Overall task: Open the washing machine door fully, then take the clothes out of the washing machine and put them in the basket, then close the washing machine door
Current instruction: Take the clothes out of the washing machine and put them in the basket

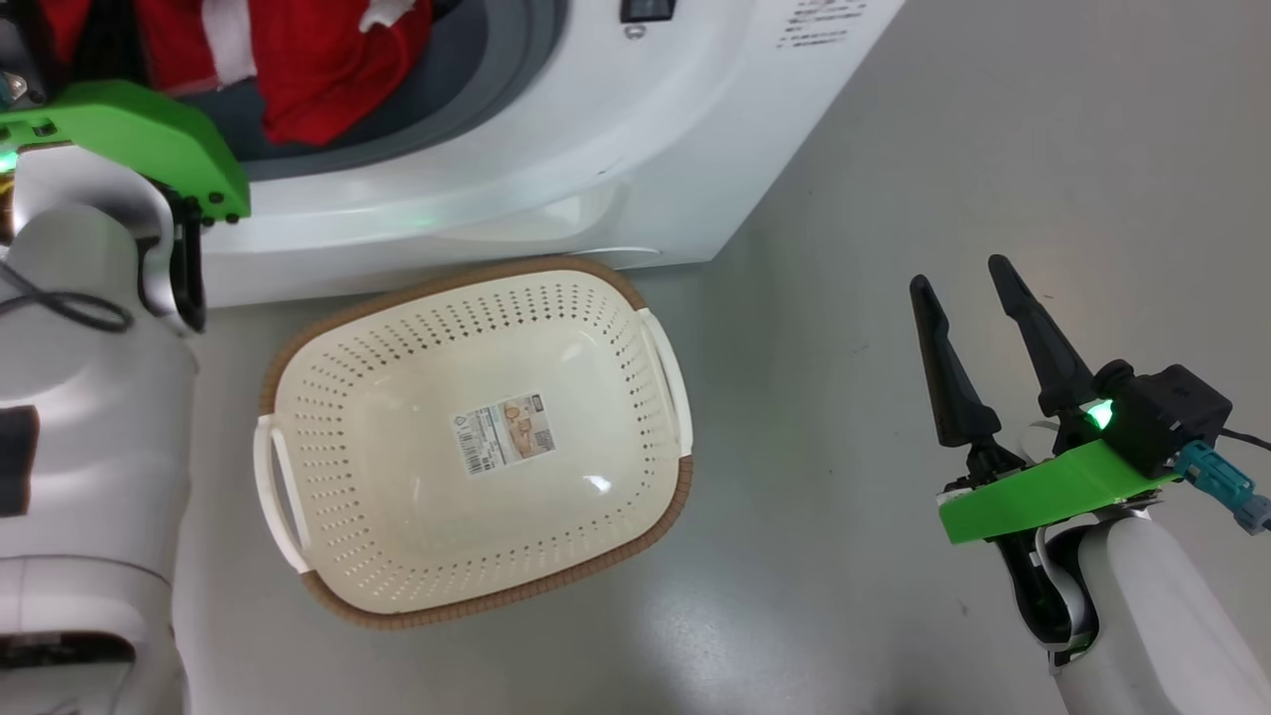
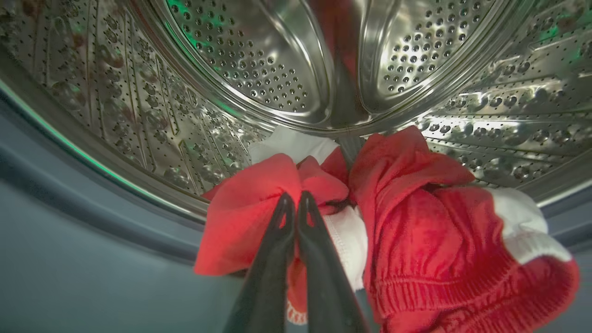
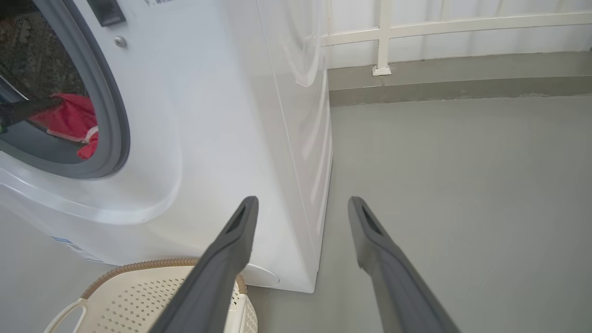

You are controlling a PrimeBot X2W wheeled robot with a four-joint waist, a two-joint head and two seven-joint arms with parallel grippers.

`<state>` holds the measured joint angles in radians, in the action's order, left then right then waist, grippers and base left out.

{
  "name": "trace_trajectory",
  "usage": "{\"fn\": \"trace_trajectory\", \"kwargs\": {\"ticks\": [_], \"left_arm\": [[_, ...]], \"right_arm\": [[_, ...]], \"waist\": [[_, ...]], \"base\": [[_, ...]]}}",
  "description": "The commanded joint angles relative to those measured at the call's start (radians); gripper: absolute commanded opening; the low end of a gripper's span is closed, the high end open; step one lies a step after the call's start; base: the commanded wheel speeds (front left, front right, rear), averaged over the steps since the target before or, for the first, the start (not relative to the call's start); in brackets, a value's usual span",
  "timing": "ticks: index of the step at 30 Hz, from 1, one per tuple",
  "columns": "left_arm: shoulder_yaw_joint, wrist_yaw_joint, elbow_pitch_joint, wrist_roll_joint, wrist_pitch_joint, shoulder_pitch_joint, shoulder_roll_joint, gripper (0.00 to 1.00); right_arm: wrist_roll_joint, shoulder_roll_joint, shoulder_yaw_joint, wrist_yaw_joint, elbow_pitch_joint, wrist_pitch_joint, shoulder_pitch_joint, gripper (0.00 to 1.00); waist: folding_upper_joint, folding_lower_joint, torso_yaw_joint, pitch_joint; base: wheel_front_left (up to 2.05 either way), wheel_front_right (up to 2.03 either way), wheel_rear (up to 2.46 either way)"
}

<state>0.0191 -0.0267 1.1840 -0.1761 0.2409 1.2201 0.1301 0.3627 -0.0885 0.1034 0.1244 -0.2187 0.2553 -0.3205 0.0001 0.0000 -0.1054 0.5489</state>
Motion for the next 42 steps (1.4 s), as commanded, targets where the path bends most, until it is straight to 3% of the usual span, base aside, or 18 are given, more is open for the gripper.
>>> {"fn": "trace_trajectory", "kwargs": {"ticks": [1, 7, 17, 30, 42], "left_arm": [[-0.018, 0.012, -0.056, -0.010, 0.017, -0.028, 0.034, 0.00], [-0.031, 0.018, -0.326, 0.007, 0.020, -0.140, 0.028, 0.00], [-0.108, 0.088, -0.692, 0.014, 0.021, -0.355, -0.028, 0.00], [-0.144, 0.124, -0.910, 0.056, 0.021, -0.520, -0.068, 0.00], [-0.108, 0.119, -1.070, 0.028, 0.021, -0.651, -0.079, 0.00]], "right_arm": [[0.003, -0.007, 0.011, 0.006, 0.021, 0.006, -0.004, 1.00], [-0.001, -0.017, 0.008, 0.006, 0.024, 0.006, -0.006, 1.00], [-0.006, -0.024, 0.008, 0.006, 0.014, 0.006, 0.001, 1.00], [-0.006, -0.032, 0.015, 0.006, -0.003, 0.006, 0.022, 1.00], [-0.007, -0.029, 0.014, 0.006, -0.016, 0.006, 0.052, 1.00]], "waist": [[-0.0001, 0.0000, 0.012, -0.003], [-0.0001, 0.0000, 0.034, -0.009], [-0.0001, 0.0000, 0.063, -0.051], [-0.0001, 0.0000, 0.077, -0.130], [-0.0001, 0.0000, 0.080, -0.214]], "base": [[0.00, 0.00, 0.00], [0.00, 0.00, 0.00], [0.00, 0.00, 0.00], [0.00, 0.00, 0.00], [0.00, 0.00, 0.00]]}}
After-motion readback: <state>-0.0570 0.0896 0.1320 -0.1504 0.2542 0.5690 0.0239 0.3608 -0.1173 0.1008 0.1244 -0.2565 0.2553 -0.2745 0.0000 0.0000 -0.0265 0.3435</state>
